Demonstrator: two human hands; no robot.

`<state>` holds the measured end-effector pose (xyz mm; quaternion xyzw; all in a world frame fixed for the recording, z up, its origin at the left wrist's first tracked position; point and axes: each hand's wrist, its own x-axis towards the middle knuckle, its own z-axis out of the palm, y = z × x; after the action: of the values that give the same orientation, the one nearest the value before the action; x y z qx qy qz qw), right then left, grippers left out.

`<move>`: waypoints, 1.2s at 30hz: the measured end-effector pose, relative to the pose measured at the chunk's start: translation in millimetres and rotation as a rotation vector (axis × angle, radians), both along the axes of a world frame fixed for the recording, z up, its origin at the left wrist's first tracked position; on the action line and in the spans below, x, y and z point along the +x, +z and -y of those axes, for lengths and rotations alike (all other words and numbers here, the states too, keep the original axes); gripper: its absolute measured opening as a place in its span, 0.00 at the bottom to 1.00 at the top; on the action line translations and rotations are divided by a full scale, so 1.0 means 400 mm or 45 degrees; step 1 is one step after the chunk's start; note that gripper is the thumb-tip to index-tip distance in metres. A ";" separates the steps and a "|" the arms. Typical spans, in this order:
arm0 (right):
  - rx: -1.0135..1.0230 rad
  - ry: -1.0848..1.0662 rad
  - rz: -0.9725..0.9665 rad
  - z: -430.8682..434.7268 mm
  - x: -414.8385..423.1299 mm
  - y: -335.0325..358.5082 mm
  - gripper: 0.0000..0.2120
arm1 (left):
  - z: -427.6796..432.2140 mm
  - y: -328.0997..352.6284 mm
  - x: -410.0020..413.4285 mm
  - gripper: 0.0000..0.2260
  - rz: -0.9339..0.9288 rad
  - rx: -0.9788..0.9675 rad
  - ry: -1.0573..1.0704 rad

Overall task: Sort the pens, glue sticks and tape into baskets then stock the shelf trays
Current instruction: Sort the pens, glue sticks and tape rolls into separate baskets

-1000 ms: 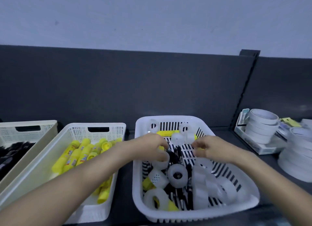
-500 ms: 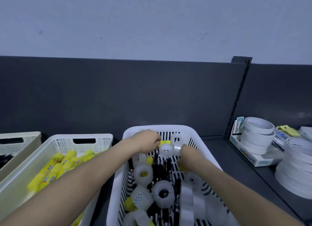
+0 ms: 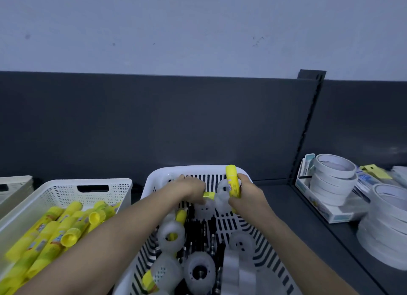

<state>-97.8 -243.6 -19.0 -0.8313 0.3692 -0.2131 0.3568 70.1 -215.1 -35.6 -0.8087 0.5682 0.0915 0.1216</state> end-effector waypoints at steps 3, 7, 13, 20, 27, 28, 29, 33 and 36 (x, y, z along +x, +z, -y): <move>0.006 0.003 0.012 0.000 0.000 0.004 0.14 | -0.006 0.004 0.004 0.10 -0.149 -0.028 0.025; 0.028 -0.010 0.039 -0.007 -0.005 0.012 0.17 | -0.016 0.008 0.010 0.10 -0.295 -0.177 0.007; 0.009 -0.013 0.124 -0.026 -0.007 0.024 0.27 | -0.092 0.067 0.012 0.09 -0.712 -0.622 0.057; 0.065 0.085 0.283 -0.103 0.064 0.089 0.29 | -0.259 0.150 0.059 0.08 -0.993 -0.832 0.173; 0.143 0.410 0.232 -0.243 0.194 0.146 0.28 | -0.469 0.196 0.160 0.06 -0.988 -0.880 0.610; 0.187 0.465 0.202 -0.268 0.211 0.145 0.27 | -0.502 0.194 0.183 0.05 -0.948 -0.889 0.664; 0.226 0.511 0.171 -0.290 0.227 0.143 0.28 | -0.535 0.189 0.204 0.03 -0.897 -0.886 0.697; 0.343 0.606 0.059 -0.358 0.297 0.130 0.26 | -0.643 0.156 0.267 0.04 -0.727 -0.827 0.734; 0.402 0.639 -0.001 -0.395 0.344 0.118 0.25 | -0.678 0.141 0.286 0.06 -0.571 -0.827 0.778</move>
<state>39.7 -85.8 28.2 -0.8309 0.1810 -0.0577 0.5230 184.7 56.1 20.9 -0.8946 0.3167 0.1129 -0.2942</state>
